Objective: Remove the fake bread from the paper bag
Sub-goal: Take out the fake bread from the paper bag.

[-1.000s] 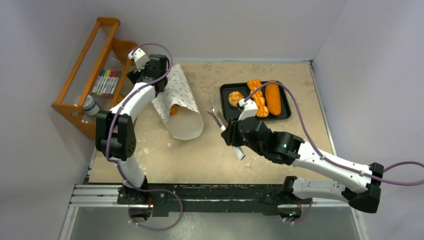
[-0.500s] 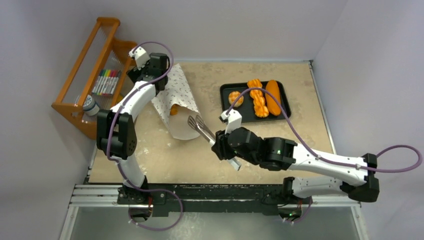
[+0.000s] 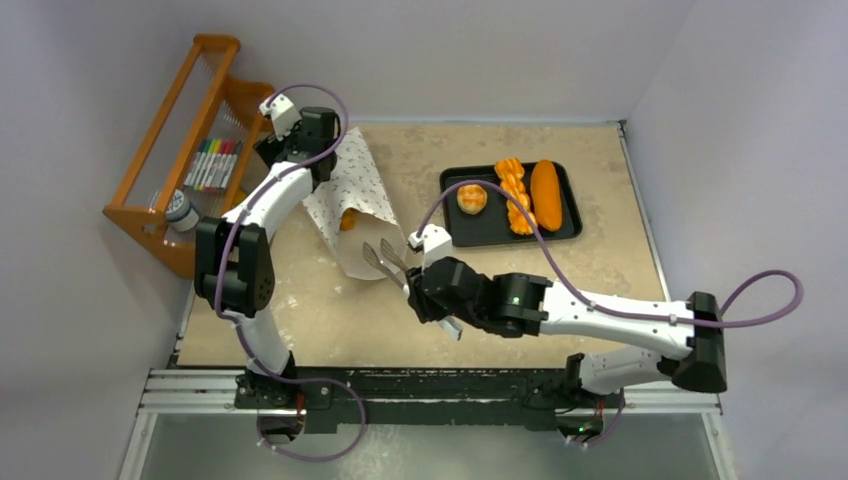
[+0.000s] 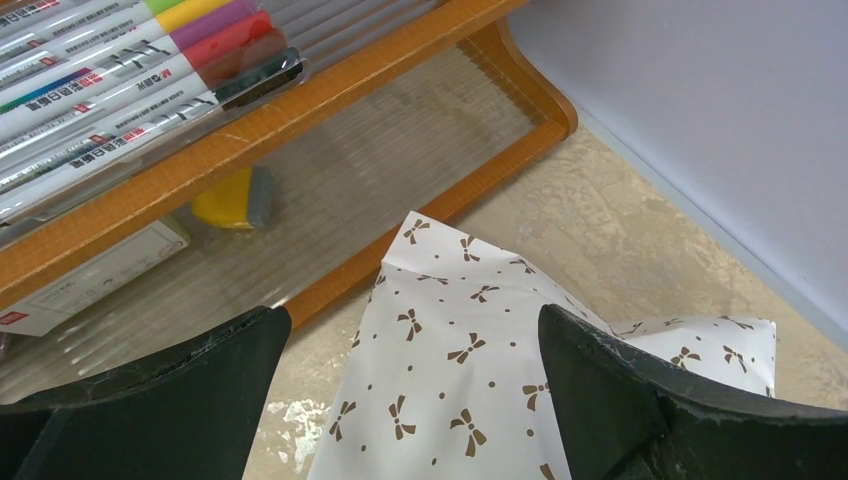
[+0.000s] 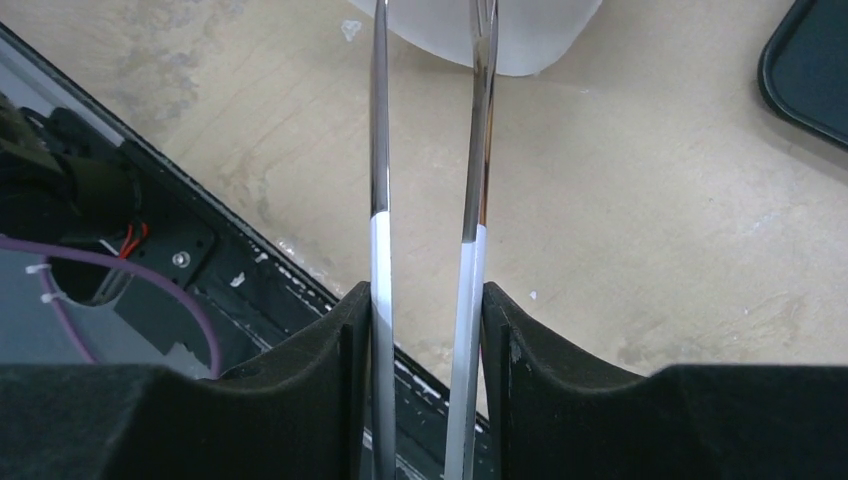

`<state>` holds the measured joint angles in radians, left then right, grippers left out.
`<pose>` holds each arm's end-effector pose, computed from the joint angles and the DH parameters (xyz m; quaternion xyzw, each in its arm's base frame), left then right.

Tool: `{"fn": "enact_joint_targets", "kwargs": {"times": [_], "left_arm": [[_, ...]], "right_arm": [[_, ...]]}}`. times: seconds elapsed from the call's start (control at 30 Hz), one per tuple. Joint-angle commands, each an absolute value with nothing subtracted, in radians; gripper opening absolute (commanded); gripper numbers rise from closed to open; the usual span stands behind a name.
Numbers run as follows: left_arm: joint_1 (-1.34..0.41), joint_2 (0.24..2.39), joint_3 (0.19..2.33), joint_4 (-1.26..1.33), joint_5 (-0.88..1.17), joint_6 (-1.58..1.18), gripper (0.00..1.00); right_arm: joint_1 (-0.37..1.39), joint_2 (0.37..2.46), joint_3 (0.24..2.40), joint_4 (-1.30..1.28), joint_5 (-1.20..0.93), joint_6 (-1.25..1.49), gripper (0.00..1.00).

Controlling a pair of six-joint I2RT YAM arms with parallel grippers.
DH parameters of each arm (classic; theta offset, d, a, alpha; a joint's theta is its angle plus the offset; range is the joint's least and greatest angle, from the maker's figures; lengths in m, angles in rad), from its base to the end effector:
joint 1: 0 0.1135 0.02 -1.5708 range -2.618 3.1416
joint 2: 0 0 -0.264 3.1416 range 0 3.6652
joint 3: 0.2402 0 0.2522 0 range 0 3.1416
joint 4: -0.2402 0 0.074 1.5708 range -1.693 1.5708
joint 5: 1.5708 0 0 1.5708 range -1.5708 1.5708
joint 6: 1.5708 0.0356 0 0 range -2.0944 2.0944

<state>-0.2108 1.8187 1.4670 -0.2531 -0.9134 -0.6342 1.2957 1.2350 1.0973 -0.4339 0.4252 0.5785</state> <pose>0.4109 -0.0591 0.2869 -0.3672 0.7341 0.1853 0.5403 0.0884 0.2591 0.3310 -0.2065 0.8389 0.2677 0.4265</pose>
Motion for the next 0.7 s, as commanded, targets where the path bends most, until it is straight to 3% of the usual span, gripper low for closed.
{"fn": "enact_joint_targets", "kwargs": {"times": [0.0, 0.67], "left_arm": [[-0.213, 1.815, 1.493, -0.221, -0.935, -0.626, 1.00], [-0.214, 1.821, 1.485, -0.210, -0.911, -0.650, 1.00]], "right_arm": [[1.298, 1.319, 1.180, -0.352, 0.463, 0.530, 0.43], [1.106, 1.572, 1.239, -0.106, 0.307, 0.341, 0.46]]}}
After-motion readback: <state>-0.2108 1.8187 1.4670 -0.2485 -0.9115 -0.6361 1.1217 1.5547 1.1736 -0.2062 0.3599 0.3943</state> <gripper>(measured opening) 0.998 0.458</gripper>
